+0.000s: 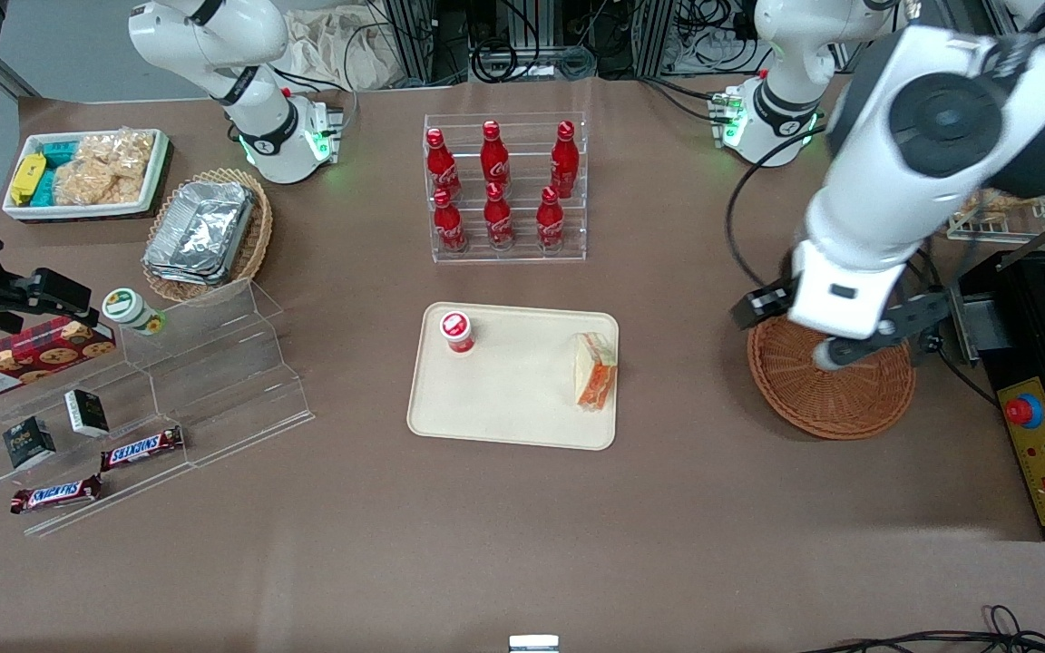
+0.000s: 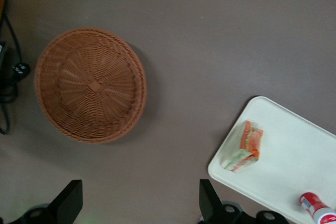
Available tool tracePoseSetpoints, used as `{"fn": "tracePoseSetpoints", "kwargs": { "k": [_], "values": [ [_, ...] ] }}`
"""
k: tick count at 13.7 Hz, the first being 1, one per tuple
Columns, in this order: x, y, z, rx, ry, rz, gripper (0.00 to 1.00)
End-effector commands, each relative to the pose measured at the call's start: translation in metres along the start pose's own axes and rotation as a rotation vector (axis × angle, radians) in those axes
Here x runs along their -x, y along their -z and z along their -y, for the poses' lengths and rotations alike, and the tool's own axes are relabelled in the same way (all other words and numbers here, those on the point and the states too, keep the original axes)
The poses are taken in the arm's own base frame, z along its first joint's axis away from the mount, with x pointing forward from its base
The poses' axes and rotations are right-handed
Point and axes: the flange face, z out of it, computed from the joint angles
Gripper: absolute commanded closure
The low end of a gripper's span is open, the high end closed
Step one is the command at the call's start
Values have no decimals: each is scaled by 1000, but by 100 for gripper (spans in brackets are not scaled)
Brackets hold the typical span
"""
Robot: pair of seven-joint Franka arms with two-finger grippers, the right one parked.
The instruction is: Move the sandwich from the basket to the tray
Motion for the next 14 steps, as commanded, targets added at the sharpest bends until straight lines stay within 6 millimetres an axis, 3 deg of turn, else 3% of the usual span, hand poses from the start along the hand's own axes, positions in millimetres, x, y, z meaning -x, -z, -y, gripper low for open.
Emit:
{"fn": "tracePoseSetpoints", "kwargs": {
  "k": [1,5,8,11,14],
  "values": [
    [2,12,60,21,-70,22,0],
    [-10,30,139,69,-231,47,0],
    [-14,35,186,99,-278,56,0],
    [-11,35,206,97,-278,53,0],
    [-12,38,206,92,-301,42,0]
  ]
}}
